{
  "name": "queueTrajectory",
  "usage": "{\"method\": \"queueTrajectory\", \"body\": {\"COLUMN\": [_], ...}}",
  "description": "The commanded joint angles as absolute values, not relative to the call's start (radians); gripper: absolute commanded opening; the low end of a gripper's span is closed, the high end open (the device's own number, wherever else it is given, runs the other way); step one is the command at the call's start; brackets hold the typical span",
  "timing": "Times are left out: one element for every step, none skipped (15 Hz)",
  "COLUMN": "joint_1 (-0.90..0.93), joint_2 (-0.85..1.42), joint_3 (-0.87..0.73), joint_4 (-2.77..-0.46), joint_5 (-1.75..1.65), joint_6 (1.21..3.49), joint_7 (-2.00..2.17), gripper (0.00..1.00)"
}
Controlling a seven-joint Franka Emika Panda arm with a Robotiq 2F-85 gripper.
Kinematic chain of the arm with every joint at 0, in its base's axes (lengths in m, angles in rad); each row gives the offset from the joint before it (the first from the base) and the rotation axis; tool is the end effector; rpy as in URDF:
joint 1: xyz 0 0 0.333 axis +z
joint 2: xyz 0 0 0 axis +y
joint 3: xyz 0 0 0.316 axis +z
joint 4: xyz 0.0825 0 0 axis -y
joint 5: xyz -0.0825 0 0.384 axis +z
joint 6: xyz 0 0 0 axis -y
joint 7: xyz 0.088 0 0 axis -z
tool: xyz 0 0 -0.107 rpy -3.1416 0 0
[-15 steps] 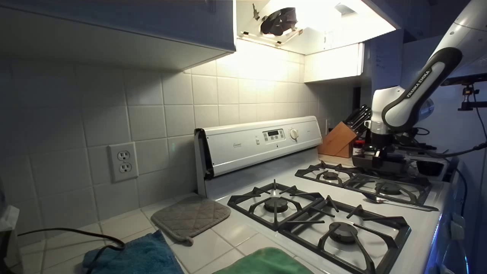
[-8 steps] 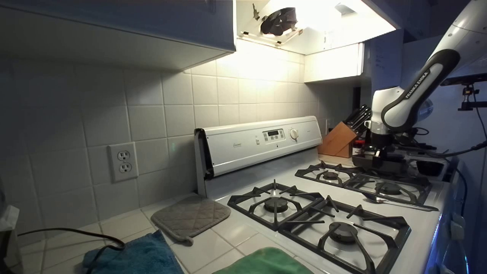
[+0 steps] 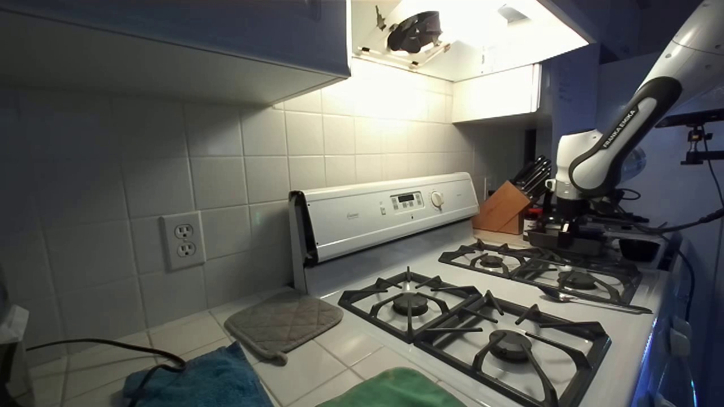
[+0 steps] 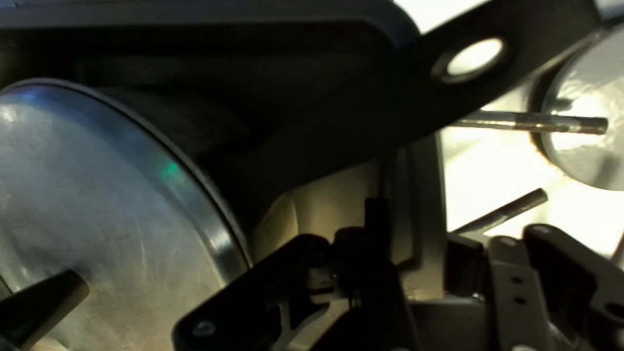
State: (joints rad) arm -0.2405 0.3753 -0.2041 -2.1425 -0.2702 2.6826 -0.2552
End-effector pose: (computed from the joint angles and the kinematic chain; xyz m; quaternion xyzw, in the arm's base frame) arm 0.5350 -0.2438 0.2453 0.9905 0.0316 0.0402 0.1274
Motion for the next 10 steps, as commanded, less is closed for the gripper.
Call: {"method": "queueTrajectory", "body": {"joint_1": [-0.259,-0.263,-0.269,-0.273,-0.276,-0.278,-0.281,-0.283,-0.287,-0.289], "joint_2": [0.397,0.399,0.4,0.402,0.405,0.411,0.414,0.419,0.423,0.427], "joint_3": [-0.204,-0.201,-0.198,-0.197,-0.196,-0.198,-0.197,-0.199,-0.196,-0.196], "joint_4": [-2.105,-2.099,-2.095,-2.091,-2.086,-2.08,-2.076,-2.072,-2.068,-2.066], "joint_5": [-0.26,-0.256,-0.252,-0.251,-0.251,-0.253,-0.253,-0.255,-0.251,-0.252], "joint_6": [2.686,2.684,2.685,2.686,2.688,2.69,2.688,2.689,2.687,2.691], "joint_7": [-0.284,-0.288,-0.295,-0.3,-0.305,-0.309,-0.314,-0.316,-0.322,-0.324], "gripper": [0.01,0.01,0.01,0.01,0.01,0.01,0.01,0.01,0.01,0.01]}}
